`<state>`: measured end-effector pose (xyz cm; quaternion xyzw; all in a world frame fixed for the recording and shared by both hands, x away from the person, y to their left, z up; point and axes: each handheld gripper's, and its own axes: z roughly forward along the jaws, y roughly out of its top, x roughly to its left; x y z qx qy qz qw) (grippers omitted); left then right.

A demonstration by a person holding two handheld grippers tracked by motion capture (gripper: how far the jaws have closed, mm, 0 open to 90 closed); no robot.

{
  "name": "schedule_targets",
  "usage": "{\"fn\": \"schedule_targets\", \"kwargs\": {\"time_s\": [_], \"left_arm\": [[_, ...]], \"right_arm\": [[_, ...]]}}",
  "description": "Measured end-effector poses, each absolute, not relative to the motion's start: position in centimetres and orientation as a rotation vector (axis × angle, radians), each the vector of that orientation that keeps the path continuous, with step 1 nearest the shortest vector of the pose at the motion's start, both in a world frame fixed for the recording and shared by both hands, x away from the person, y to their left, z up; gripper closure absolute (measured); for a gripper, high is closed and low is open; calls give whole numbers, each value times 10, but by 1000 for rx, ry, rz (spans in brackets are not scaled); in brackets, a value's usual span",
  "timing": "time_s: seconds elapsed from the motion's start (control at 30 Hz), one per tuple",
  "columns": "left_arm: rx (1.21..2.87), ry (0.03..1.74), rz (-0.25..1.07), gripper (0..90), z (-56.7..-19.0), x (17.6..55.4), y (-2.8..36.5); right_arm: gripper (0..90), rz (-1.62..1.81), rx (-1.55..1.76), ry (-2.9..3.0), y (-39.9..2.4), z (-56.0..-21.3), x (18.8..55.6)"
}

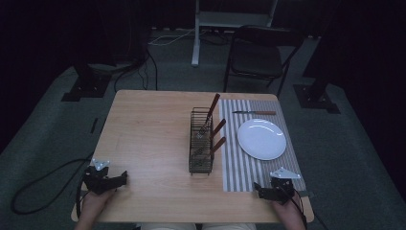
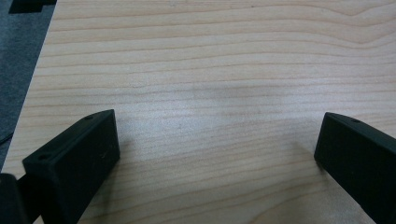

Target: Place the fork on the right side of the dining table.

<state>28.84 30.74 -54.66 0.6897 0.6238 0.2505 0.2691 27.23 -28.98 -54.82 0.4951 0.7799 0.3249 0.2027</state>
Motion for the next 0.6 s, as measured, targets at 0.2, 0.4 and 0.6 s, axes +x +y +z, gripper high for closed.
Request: {"fn": "schedule_targets", "kwargs": {"time_s": [0.2,0.4,0.6], "left_arm": [[1864,1676,672,4,-547,288,308],[1864,1675,673,3,-547,288,308],[1865,1675,673,3,-547,288,308]], "right_arm": [[119,894,1381,2203,-291,-547,273],[119,865,1383,2236,-291,-544,272],[116,841,1385,2267,-291,-542,275]]}}
